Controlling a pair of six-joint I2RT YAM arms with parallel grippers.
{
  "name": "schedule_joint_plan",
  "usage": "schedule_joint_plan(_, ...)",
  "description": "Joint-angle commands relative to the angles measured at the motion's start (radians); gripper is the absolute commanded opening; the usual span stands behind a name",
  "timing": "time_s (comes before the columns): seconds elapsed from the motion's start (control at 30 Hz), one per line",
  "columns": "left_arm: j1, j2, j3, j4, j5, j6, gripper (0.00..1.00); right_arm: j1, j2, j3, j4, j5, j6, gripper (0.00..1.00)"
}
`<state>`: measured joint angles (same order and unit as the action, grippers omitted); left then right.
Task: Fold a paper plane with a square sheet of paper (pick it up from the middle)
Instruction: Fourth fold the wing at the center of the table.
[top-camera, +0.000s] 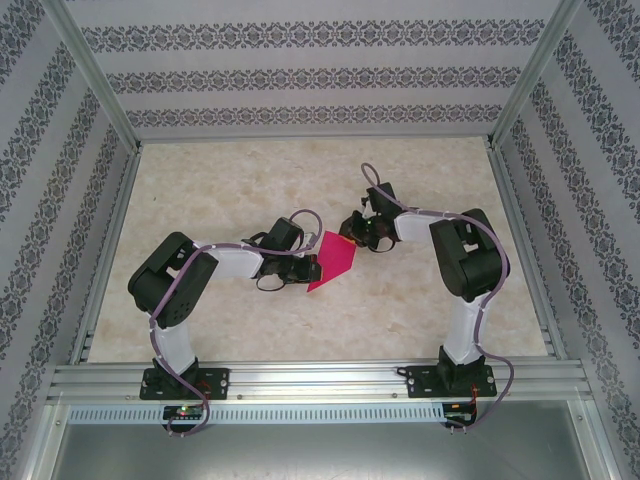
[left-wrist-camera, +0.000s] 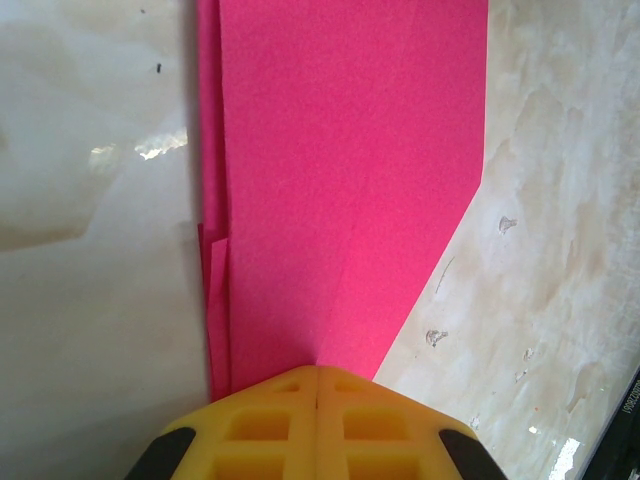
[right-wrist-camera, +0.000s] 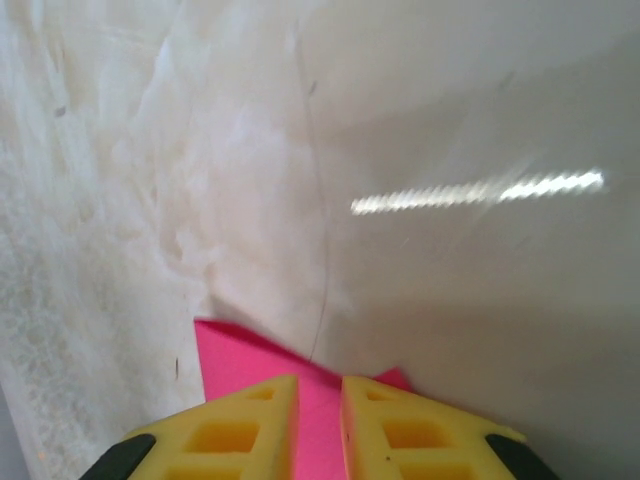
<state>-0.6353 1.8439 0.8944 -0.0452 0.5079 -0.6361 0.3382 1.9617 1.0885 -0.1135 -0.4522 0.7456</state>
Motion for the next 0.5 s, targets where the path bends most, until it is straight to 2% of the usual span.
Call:
schedule_joint_plan(0.0,0.002,0.067,-0.058,-0.176,-0.081,0.024,0.0,-0.045,0.037,0.036,0.0,0.108,-0.027,0.21)
schedule_joint_plan(0.13,0.002,0.067,-0.049,-0.185,-0.081,0.027,0.0,-0.052,0.039,0.056,-0.016,0.117,-0.036,0.21)
schedule_joint_plan(0.23,0.002,0.067,-0.041,-0.185,-0.075,0.024,0.0,-0.053,0.022,0.063,-0.013,0.077,-0.042,0.21)
schedule_joint_plan(0.47,0.001,0.066,-0.028,-0.19,-0.066,0.027,0.0,-0.038,-0.16,0.006,-0.016,0.055,-0.043,0.23)
